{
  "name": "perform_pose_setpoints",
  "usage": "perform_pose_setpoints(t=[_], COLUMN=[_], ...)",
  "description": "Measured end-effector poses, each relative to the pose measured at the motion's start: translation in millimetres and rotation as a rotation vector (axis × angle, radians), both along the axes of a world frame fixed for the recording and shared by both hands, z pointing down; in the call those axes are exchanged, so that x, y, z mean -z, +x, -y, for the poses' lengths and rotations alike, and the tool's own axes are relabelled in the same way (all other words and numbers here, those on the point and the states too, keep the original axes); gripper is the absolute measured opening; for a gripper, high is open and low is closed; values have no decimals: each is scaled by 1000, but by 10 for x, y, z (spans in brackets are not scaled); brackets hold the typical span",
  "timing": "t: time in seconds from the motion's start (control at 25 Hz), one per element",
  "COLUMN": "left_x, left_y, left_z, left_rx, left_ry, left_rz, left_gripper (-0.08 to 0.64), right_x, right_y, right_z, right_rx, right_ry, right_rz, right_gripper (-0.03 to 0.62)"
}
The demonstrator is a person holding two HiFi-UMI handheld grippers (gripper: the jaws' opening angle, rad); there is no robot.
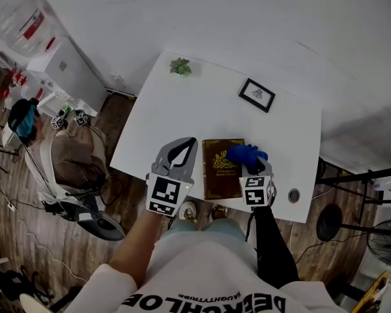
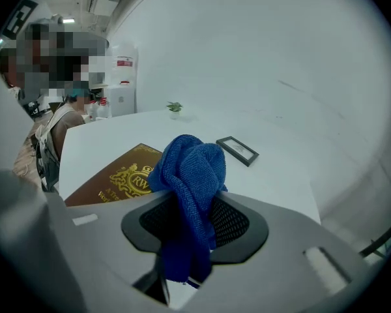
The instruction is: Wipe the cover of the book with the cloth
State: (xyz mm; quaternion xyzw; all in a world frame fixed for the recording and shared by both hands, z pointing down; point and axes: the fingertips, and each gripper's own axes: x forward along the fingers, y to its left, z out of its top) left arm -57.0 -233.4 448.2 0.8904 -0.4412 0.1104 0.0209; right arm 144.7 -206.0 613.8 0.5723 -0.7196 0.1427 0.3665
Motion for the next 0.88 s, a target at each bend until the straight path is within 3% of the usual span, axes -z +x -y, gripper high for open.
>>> perform_pose_setpoints(t=[0.24, 0.48, 0.72, 0.88], left_x=[0, 34, 45, 29], left_y=[-8, -96, -171, -208], left_z=[-16, -40, -77, -105], left_rx=[-8, -4, -3, -7], left_ry=[0, 5, 8, 3], left_rz=[1, -2, -1, 2], left_gripper=[57, 57, 57, 58], right_x=[140, 411, 367, 67], right_y=[-45, -520, -1149, -1400], right_z=[16, 41, -103, -280], right_rx=[9, 121, 269, 325], right_ry=[51, 134, 107, -9], right_rz=[0, 33, 54, 55], right_gripper=[133, 132, 133, 133])
